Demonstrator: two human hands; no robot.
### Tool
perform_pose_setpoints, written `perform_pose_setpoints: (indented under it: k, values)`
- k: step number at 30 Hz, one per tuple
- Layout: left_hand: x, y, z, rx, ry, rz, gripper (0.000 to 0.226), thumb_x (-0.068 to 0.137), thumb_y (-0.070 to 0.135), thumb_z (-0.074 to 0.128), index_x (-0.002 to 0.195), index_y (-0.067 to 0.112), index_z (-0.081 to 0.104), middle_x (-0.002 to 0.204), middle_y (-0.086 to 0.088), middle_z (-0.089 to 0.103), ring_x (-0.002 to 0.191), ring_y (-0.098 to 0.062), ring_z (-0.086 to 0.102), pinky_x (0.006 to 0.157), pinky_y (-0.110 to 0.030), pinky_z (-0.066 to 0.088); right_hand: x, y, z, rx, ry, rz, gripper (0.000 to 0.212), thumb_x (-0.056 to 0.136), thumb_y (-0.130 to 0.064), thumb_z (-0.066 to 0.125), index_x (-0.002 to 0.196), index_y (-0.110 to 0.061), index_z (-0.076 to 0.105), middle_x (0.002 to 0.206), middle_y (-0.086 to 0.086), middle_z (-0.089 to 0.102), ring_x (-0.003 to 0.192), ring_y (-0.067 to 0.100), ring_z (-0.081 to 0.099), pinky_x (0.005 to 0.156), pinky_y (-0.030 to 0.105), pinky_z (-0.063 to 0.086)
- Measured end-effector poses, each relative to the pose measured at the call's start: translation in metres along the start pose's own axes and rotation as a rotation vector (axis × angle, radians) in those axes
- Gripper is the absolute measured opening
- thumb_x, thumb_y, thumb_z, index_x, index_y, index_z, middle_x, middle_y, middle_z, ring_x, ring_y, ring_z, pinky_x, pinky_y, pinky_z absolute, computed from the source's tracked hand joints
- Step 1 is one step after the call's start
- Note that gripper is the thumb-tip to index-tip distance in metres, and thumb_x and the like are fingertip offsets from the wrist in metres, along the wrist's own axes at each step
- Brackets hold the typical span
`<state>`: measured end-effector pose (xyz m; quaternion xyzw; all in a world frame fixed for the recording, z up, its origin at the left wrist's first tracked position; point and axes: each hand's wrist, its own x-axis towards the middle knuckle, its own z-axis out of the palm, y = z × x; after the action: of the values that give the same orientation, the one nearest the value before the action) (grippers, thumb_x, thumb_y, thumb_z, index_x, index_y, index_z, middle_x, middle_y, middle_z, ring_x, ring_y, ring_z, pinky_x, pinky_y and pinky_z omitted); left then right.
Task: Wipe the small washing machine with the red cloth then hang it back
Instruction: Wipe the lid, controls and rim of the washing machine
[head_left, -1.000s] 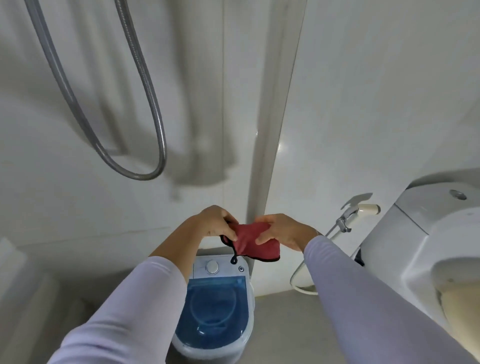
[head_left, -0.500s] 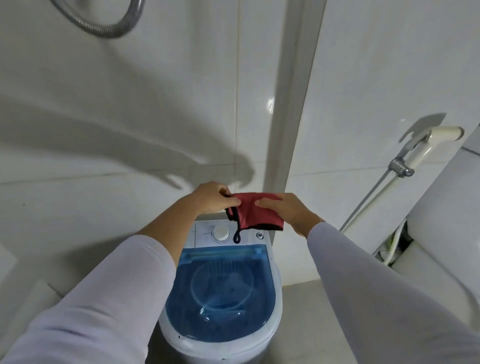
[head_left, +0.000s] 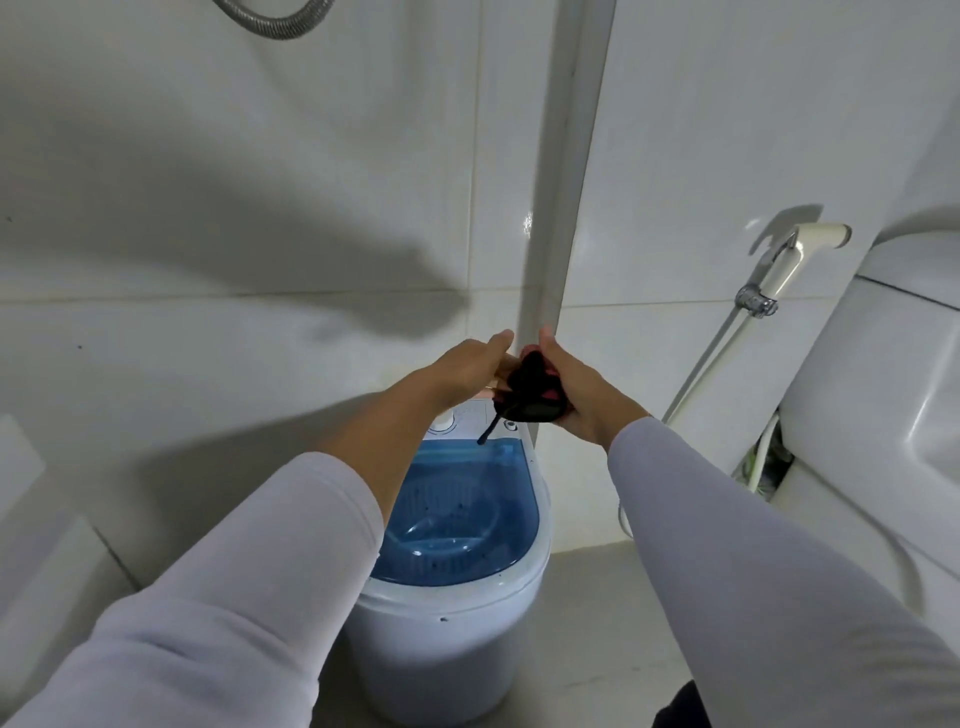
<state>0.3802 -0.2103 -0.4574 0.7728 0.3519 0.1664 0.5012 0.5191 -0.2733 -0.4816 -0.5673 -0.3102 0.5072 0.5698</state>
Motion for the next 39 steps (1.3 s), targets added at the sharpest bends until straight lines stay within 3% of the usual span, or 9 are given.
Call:
perform_pose_setpoints:
  k: [5,9,11,14,16,19,26,33,39]
  values:
    - [-0.016,-0.001,0.003,-0.120,-0.071,-0.016,0.057,0.102,0.040,0.016,0.131,0.009,0.054,0.126,-0.006,0.060,0.113,-0.016,0.054,0.098,-0.035,0.040,-0.012,-0.001,0.000,-0.030,0.075,-0.039,0.025,0.082,-0.016,0.067,0.103,-0.005,0.058,0.104,0.016,0.066,0.086,0.026,0.068,0.072,0.032,0.058]
    - [-0.014,-0.023,0.004,0.264,0.072,-0.013,0.037,0.100,0.022,0.028,0.123,0.011,0.055,0.117,-0.005,0.061,0.108,-0.022,0.054,0.089,-0.033,0.039,-0.002,0.002,-0.007,-0.180,0.264,-0.111,0.009,0.079,-0.009,0.066,0.082,-0.012,0.058,0.093,0.011,0.063,0.083,0.022,0.063,0.085,0.035,0.054]
    - [-0.013,-0.045,0.003,0.502,0.103,-0.041,0.028,0.098,0.023,0.034,0.109,0.014,0.058,0.104,-0.003,0.056,0.098,-0.025,0.050,0.077,-0.030,0.036,0.008,0.006,-0.011,-0.365,0.360,-0.157,0.032,0.075,-0.014,0.068,0.104,-0.006,0.056,0.105,0.010,0.062,0.094,0.024,0.061,0.081,0.033,0.051]
    - [-0.006,-0.080,0.007,0.637,0.000,-0.134,0.030,0.097,0.029,0.041,0.119,0.010,0.049,0.122,-0.002,0.051,0.117,-0.028,0.046,0.089,-0.032,0.037,0.023,0.011,-0.015,-0.625,0.433,-0.234,0.052,0.077,-0.011,0.065,0.119,-0.002,0.036,0.107,0.008,0.052,0.093,0.024,0.056,0.074,0.030,0.048]
    - [-0.002,-0.098,0.012,0.704,-0.041,-0.208,0.057,0.098,0.034,0.041,0.147,0.011,0.024,0.155,-0.007,0.023,0.142,-0.027,0.025,0.111,-0.037,0.028,0.038,0.016,-0.016,-0.810,0.419,-0.269,0.046,0.080,-0.010,0.060,0.118,-0.003,0.036,0.108,0.013,0.054,0.094,0.029,0.058,0.076,0.036,0.052]
    - [0.006,-0.118,0.018,0.817,-0.063,-0.309,0.069,0.098,0.042,0.035,0.151,0.014,0.003,0.161,-0.009,0.001,0.147,-0.026,0.009,0.117,-0.046,0.021,0.065,0.023,-0.012,-1.048,0.360,-0.307,0.036,0.083,-0.007,0.052,0.118,-0.005,0.043,0.113,0.015,0.060,0.099,0.032,0.059,0.077,0.036,0.049]
    - [0.014,-0.124,0.032,0.944,-0.062,-0.405,0.068,0.098,0.050,0.026,0.152,0.016,0.002,0.160,-0.014,-0.002,0.147,-0.031,0.004,0.116,-0.050,0.022,0.115,0.048,-0.004,-1.150,0.238,-0.329,0.031,0.080,-0.004,0.049,0.104,-0.017,0.064,0.110,0.008,0.064,0.091,0.028,0.062,0.075,0.030,0.050]
    - [0.021,-0.123,0.019,0.922,-0.113,-0.400,0.066,0.097,0.051,0.024,0.152,0.019,0.007,0.160,-0.011,0.003,0.146,-0.030,0.013,0.117,-0.047,0.021,0.134,0.056,0.007,-1.330,0.082,-0.166,0.032,0.088,-0.016,0.050,0.120,-0.016,0.054,0.114,0.013,0.059,0.095,0.028,0.057,0.071,0.029,0.041]
    - [0.019,-0.125,0.024,0.957,-0.103,-0.414,0.066,0.097,0.051,0.022,0.152,0.019,0.005,0.160,-0.012,0.002,0.147,-0.030,0.010,0.116,-0.052,0.021,0.118,0.065,0.012,-1.468,0.062,-0.208,0.040,0.085,-0.005,0.048,0.120,-0.022,0.055,0.122,0.014,0.049,0.107,0.039,0.055,0.090,0.039,0.050]
